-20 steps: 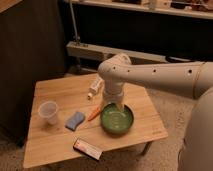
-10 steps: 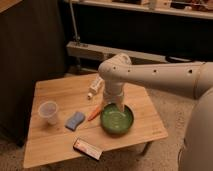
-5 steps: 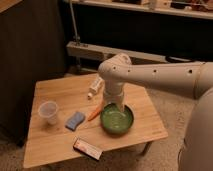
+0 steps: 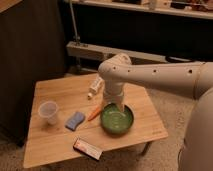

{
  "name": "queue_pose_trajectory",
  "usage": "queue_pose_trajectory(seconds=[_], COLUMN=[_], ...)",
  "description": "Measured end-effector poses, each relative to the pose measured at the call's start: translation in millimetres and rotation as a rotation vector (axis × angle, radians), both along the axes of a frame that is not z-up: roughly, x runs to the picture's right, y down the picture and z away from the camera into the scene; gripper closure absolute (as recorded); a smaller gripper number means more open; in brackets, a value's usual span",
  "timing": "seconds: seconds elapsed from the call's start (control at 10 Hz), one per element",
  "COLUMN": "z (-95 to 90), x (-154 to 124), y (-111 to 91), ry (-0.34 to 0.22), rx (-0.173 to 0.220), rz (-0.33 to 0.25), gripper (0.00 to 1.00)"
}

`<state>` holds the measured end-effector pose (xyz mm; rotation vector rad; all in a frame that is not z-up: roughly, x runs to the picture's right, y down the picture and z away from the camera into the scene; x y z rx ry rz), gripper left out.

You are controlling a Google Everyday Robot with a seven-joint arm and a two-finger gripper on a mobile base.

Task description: Wipe the white sponge on the table

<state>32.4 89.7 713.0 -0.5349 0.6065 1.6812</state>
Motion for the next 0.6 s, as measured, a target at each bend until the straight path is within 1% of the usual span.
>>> queue_pose_trajectory(seconds=[0.3,0.5,0.6], z=[0.0,2.4,5.8], x=[-0.2,-1.3,-4.8], y=[-0.2,-3.3,-8.6], ry=[0.000,-0.005,-0.010], rx=[0.000,-0.004,0.001], rz=[0.000,0.021,0.035], gripper=[0.35,0.35,0.35])
